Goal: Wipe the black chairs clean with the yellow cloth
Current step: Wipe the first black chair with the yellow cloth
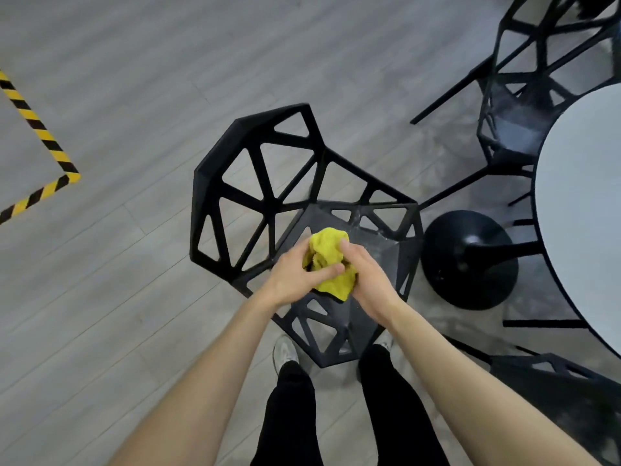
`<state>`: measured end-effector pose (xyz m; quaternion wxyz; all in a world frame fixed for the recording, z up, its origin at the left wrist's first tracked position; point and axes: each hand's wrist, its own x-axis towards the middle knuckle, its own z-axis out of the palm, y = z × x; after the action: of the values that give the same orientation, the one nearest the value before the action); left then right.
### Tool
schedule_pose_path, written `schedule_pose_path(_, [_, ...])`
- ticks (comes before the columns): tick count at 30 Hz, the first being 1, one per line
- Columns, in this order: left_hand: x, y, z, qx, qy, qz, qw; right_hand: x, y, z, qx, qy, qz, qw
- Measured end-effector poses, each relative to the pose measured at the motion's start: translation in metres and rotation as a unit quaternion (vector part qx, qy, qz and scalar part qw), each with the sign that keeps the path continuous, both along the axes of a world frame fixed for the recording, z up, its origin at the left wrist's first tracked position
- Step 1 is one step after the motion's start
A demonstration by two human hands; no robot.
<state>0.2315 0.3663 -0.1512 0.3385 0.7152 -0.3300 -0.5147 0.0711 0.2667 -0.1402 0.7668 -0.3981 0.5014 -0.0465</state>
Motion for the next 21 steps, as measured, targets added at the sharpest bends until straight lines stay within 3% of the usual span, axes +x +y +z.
schedule_pose_path(6, [-0.018,-0.023,-0.004,0.069,-0.040,0.138,0.987,-0.014,-0.045,-0.010,-0.188,0.084,0.172,0.963])
schedule_pose_path(10, [-0.022,-0.034,-0.002,0.058,-0.013,0.208,0.976,-0.030,-0.097,-0.016,-0.218,0.131,0.213,0.943])
schedule_pose_path(16, [-0.023,-0.054,-0.006,0.040,0.030,0.214,0.975,-0.030,-0.179,-0.014,-0.269,0.102,0.250,0.924])
schedule_pose_path(21, [-0.032,-0.093,-0.032,-0.012,0.031,0.207,0.978,-0.019,-0.230,-0.015,-0.373,0.113,0.336,0.857])
